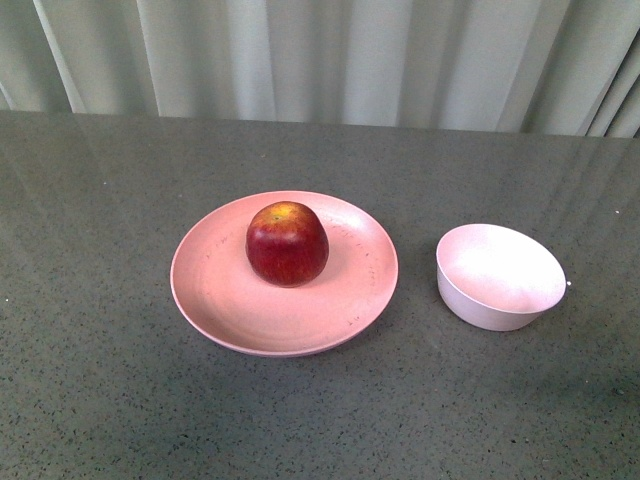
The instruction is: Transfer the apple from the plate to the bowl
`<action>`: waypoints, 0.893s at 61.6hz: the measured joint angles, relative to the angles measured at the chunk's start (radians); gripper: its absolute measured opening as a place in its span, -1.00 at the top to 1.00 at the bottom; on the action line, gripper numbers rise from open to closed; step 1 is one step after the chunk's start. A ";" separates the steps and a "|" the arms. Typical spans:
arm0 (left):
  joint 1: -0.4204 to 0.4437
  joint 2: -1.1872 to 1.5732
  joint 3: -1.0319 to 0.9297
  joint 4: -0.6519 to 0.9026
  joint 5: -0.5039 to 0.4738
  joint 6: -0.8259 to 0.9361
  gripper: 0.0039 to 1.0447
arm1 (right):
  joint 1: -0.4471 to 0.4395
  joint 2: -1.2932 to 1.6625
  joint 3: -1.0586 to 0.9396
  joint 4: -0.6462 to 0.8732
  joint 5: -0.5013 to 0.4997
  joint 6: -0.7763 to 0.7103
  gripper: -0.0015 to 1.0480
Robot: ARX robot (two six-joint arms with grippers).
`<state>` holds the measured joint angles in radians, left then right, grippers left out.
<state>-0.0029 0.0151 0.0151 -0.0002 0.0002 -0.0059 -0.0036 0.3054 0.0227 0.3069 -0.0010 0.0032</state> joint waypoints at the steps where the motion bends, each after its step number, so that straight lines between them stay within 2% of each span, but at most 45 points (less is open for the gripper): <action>1: 0.000 0.000 0.000 0.000 0.000 0.000 -0.84 | 0.000 -0.007 0.000 -0.007 0.000 0.000 0.96; 28: 0.000 0.000 0.000 0.000 0.000 0.000 -0.84 | 0.000 -0.127 0.000 -0.129 0.000 0.000 0.96; 34: 0.000 0.000 0.000 0.000 0.000 0.000 -0.84 | 0.000 -0.258 0.000 -0.289 0.002 0.000 0.96; 52: 0.000 0.000 0.000 0.000 0.000 0.000 -0.84 | 0.001 -0.298 0.000 -0.305 0.001 0.000 0.96; 55: 0.000 0.000 0.000 0.000 0.000 0.000 -0.84 | 0.001 -0.299 0.000 -0.305 0.001 -0.001 0.82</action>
<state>-0.0029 0.0151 0.0151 -0.0002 -0.0002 -0.0059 -0.0025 0.0063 0.0231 0.0017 0.0002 0.0025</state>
